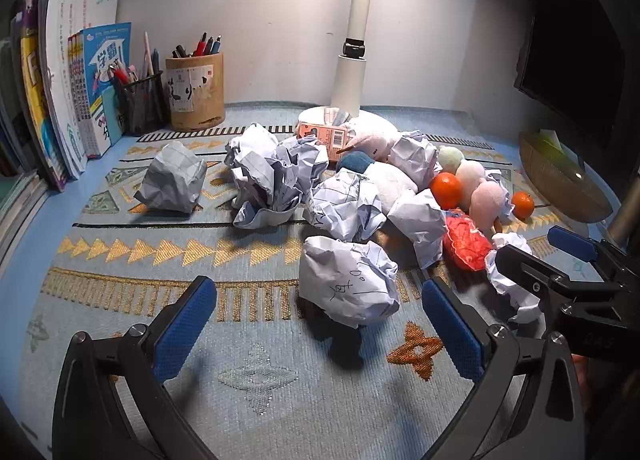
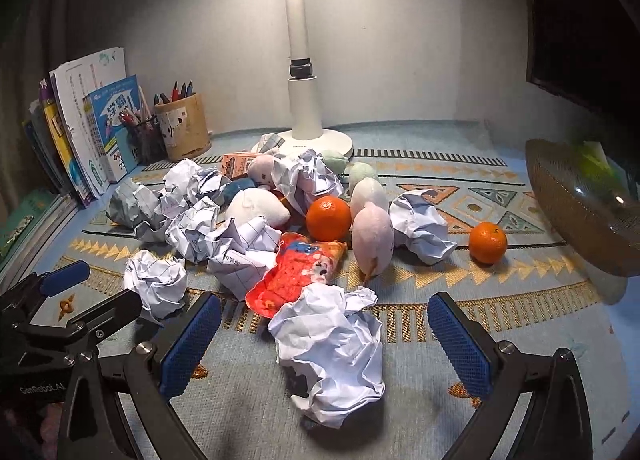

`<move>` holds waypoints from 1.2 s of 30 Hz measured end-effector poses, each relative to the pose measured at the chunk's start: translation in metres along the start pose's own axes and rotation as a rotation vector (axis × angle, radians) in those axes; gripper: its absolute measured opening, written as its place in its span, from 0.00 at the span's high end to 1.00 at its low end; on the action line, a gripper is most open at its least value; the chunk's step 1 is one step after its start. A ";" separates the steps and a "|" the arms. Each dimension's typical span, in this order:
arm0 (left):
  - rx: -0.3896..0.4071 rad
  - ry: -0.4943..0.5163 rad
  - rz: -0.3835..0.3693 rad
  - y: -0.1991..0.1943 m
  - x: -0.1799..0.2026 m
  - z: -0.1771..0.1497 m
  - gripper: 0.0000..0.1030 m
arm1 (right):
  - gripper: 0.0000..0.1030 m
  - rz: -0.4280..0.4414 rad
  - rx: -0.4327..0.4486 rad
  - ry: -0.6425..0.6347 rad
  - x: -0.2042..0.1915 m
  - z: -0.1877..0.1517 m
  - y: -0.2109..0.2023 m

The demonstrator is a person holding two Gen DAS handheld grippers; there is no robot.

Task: Organize objects
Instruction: 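Move the right gripper toward the crumpled paper ball in front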

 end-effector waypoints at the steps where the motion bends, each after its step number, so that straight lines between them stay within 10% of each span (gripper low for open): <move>1: -0.001 0.000 -0.001 0.000 0.000 0.000 0.01 | 0.00 -0.002 -0.002 0.001 0.000 0.000 0.000; 36: -0.004 0.021 -0.019 -0.001 0.003 -0.003 0.01 | 0.00 0.084 -0.023 0.107 0.034 -0.010 -0.011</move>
Point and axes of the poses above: each gripper's, at about its wrist camera, not at the fingertips, and y roughly the way its jaws point, x to its right, z to its top, the point moved 4 cm from there along y, roughly the way its jaws point, and after that the axes turned 5 degrees about -y, right-handed, at the moved point
